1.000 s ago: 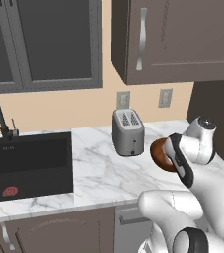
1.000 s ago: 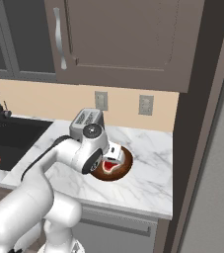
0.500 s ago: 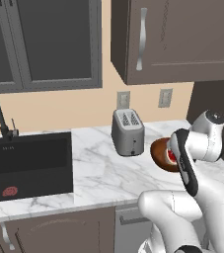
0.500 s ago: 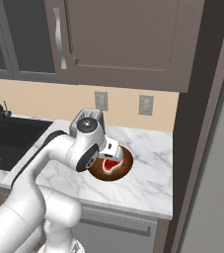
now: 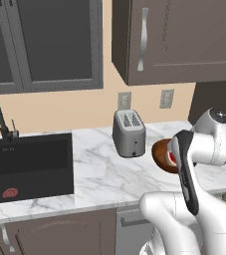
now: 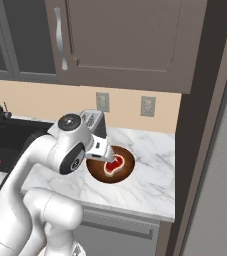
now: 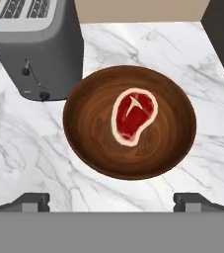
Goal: Take the steak, potato, and peach from the freezer and place them in the bowl on the counter.
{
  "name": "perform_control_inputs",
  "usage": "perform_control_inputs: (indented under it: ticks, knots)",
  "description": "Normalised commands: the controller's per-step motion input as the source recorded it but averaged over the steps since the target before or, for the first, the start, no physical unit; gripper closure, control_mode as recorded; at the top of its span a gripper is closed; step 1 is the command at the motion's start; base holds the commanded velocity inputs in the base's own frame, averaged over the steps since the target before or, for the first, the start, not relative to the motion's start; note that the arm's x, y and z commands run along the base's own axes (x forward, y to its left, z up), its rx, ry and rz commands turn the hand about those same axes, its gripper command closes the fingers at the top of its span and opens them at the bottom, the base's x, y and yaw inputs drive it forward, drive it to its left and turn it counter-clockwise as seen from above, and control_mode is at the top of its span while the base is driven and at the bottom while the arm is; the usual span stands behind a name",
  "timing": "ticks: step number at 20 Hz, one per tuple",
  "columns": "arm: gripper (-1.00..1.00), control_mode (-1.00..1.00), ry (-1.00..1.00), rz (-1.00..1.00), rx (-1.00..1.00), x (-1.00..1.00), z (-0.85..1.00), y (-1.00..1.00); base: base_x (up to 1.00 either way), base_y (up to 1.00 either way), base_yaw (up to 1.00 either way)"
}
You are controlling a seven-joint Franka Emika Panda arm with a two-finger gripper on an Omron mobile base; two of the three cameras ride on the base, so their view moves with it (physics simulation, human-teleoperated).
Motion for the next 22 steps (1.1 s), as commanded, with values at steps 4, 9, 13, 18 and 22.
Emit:
perform_control_inputs:
  ticks: [4,9,13,18,22]
  knots:
    - [-1.00,-1.00,0.00,0.00,-0.03,-0.37,0.36,0.26,0.00,0.00,0.00]
    - [-1.00,-1.00,0.00,0.00,0.00,-0.33,0.38,0.08,0.00,0.00,0.00]
    - [-1.00,-1.00,0.00,0.00,0.00,-0.40,0.41,0.00,0.00,0.00,0.00]
    - [-1.00,-1.00,0.00,0.00,-0.01,-0.52,0.43,0.00,0.00,0.00,0.00]
    - [-1.00,-1.00,0.00,0.00,0.00,-0.44,0.44,0.00,0.00,0.00,0.00]
